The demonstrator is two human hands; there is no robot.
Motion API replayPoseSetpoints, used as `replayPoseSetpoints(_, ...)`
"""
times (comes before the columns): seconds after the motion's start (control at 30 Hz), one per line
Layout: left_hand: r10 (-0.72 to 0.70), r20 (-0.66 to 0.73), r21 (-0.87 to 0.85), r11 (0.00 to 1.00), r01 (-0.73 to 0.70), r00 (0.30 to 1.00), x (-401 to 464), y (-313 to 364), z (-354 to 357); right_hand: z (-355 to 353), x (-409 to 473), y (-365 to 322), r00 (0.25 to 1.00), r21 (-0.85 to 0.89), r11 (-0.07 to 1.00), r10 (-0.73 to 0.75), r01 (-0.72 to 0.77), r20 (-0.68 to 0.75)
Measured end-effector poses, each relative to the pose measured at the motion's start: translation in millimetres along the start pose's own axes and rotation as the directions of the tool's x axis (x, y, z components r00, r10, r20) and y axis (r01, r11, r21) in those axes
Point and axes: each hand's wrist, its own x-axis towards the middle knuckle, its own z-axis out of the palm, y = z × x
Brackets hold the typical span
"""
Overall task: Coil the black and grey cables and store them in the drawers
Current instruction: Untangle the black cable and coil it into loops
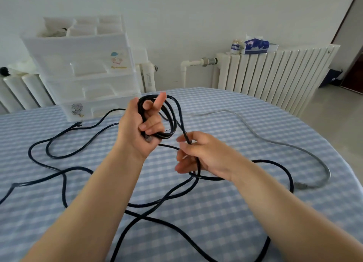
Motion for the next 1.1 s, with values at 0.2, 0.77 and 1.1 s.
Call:
replayPoseSetpoints(0.2,0.175,-0.032,-0.078,0.981,-0.177,0.984,-2,27,-3,-18,14,5,0.892,-0.387,0.922,-0.191,0.019,-0.41)
replayPoseSetpoints(0.77,0.457,0.146,0.752,0.525,-0.399,0.877,-13,-13,11,22,-18,-6,0.917,-0.976,0.187,-0.399,0.109,0.026)
replayPoseSetpoints(1.1,0.191,0.233,0.972,-0.016,-0.235,0.953,-12,-34,5,14,-23,-12,0.871,-0.941,0.238,-0.482,0.24,0.1)
